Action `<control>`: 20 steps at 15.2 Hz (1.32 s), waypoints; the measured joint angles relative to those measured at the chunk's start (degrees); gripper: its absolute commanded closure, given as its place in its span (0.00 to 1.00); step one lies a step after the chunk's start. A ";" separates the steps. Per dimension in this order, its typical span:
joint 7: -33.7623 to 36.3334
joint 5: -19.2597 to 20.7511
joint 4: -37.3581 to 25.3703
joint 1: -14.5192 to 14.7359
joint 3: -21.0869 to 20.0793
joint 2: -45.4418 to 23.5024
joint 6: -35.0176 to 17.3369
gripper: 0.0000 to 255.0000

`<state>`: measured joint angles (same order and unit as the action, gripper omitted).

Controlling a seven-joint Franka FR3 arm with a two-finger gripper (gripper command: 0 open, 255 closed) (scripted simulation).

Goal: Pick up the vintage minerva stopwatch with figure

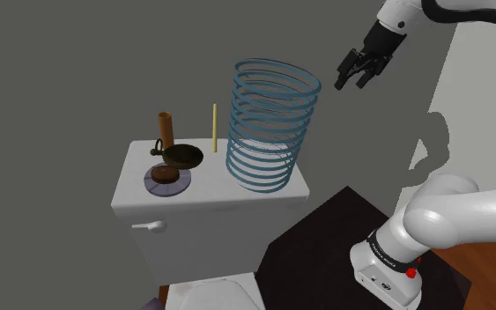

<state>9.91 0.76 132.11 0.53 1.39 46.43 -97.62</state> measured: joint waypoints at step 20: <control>29.30 -6.90 -14.37 2.07 -21.18 -22.59 -11.49 0.00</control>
<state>39.21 -6.14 117.74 2.60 -19.79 23.83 -109.10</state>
